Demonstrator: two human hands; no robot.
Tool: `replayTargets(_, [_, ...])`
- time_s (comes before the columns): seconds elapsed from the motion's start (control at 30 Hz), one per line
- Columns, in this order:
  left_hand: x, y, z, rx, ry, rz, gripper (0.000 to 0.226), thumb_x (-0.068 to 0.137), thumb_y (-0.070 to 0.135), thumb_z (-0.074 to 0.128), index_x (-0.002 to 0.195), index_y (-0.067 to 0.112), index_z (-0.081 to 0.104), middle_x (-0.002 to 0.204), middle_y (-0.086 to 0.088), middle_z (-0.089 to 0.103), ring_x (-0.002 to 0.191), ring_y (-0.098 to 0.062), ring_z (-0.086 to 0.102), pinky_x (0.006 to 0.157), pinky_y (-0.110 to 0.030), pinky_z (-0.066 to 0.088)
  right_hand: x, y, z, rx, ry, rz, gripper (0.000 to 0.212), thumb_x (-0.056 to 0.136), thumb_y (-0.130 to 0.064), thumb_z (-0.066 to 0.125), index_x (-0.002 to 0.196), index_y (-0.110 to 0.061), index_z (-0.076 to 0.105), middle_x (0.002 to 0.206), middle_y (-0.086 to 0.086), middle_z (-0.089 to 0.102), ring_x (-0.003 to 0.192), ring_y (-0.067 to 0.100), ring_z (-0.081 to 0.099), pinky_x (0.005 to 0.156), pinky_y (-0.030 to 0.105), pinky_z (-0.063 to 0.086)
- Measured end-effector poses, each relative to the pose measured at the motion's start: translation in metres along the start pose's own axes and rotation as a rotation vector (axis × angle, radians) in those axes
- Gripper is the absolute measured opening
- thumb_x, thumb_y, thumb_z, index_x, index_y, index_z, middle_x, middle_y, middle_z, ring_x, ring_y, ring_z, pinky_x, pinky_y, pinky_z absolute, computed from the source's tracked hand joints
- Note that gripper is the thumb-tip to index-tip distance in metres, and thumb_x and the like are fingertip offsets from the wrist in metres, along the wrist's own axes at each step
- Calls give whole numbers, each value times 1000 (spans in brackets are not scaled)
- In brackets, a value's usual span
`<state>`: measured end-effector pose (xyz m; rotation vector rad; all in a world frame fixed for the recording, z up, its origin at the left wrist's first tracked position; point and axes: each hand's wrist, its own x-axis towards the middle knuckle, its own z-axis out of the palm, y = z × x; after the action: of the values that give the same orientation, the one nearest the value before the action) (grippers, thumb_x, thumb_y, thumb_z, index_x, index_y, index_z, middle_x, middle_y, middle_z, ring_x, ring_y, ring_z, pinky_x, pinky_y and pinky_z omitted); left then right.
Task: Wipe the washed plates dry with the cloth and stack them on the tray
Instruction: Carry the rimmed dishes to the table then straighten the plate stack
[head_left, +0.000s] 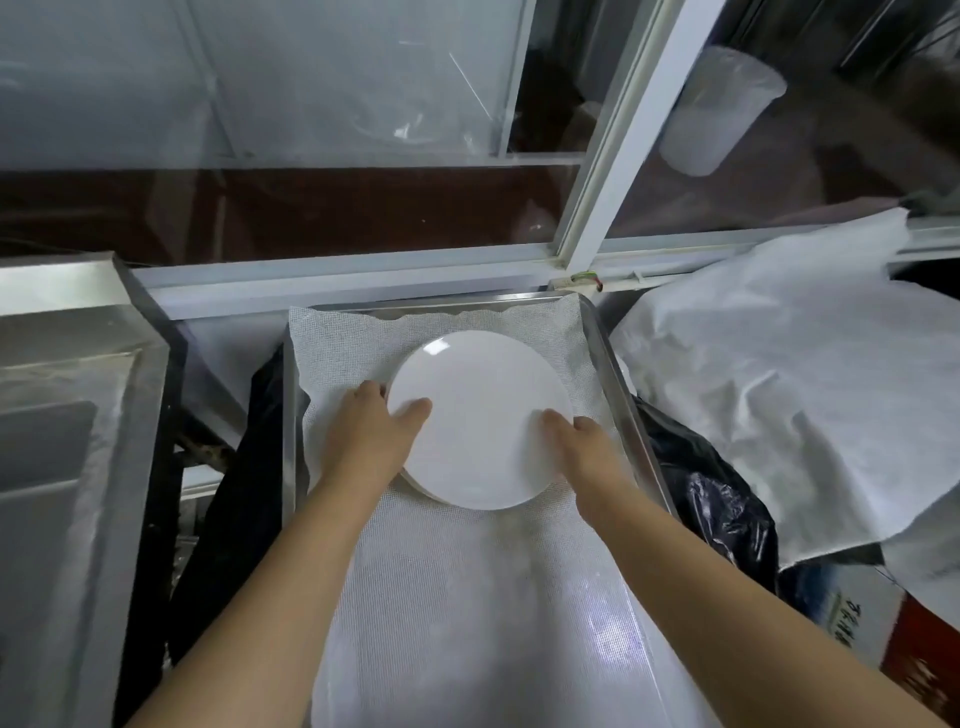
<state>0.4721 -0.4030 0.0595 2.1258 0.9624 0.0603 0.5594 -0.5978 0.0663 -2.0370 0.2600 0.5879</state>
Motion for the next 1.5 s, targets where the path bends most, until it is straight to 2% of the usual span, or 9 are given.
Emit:
replayTargets(0.17, [16, -3, -1, 5, -40, -65, 56, 71, 67, 59, 99, 18, 52, 82, 9, 59, 68, -10, 56, 51, -26, 38, 9, -4, 13, 149, 24, 65, 32, 91, -35, 56, 112, -10, 53, 107, 4, 59, 92, 22, 55, 65, 28, 40])
replayTargets(0.33, [25, -2, 2, -56, -98, -117, 72, 63, 65, 70, 108, 12, 51, 95, 1, 62, 77, -20, 61, 55, -29, 44, 11, -4, 16, 154, 64, 79, 21, 89, -29, 57, 101, -11, 53, 88, -2, 58, 74, 12, 53, 54, 25, 35])
replayTargets(0.67, [-1, -7, 4, -254, -179, -120, 60, 64, 49, 79, 104, 12, 55, 94, 2, 64, 78, -15, 62, 54, -26, 44, -21, 16, 7, 268, 105, 62, 11, 89, -25, 59, 81, -19, 54, 82, -6, 58, 69, 8, 53, 51, 21, 35])
replayTargets(0.8, [-32, -5, 9, -340, -189, -102, 54, 63, 49, 78, 99, 19, 51, 96, 4, 61, 82, -16, 61, 60, -30, 47, -48, 27, -10, 352, 164, 52, 8, 86, -26, 60, 83, -21, 55, 80, -8, 59, 68, 10, 54, 53, 21, 39])
replayTargets(0.93, [-68, 4, 15, -430, -254, -104, 53, 50, 54, 71, 88, 27, 46, 92, 6, 63, 81, -16, 63, 64, -34, 52, -77, 44, -36, 466, 173, 56, 16, 83, -26, 62, 98, -27, 58, 95, -3, 66, 84, 21, 63, 73, 36, 54])
replayTargets(1.07, [-101, 17, 26, -363, -292, -50, 51, 52, 54, 73, 84, 26, 45, 86, 7, 62, 76, -16, 63, 64, -35, 52, -109, 69, -66, 522, 232, 68, 13, 84, -22, 62, 97, -22, 57, 89, -1, 66, 75, 19, 62, 58, 26, 48])
replayTargets(1.17, [-129, 30, 37, -303, -321, 20, 45, 64, 47, 79, 82, 26, 44, 84, 9, 60, 73, -11, 60, 55, -28, 44, -139, 91, -90, 561, 289, 76, 15, 84, -21, 61, 98, -20, 57, 92, 2, 66, 80, 24, 63, 64, 31, 51])
replayTargets(1.4, [-230, 64, 62, -238, -506, 175, 52, 67, 45, 77, 99, 21, 44, 91, 7, 60, 80, -15, 61, 59, -30, 48, -232, 158, -156, 621, 395, 54, 38, 73, -28, 57, 102, -4, 60, 87, 8, 62, 72, 23, 60, 56, 30, 48])
replayTargets(1.5, [-292, 76, 72, -199, -622, 249, 60, 59, 52, 72, 104, 21, 45, 95, 6, 61, 83, -15, 61, 61, -31, 48, -279, 201, -187, 658, 493, 79, 29, 85, -24, 57, 110, -9, 60, 100, 9, 66, 86, 27, 64, 70, 39, 55])
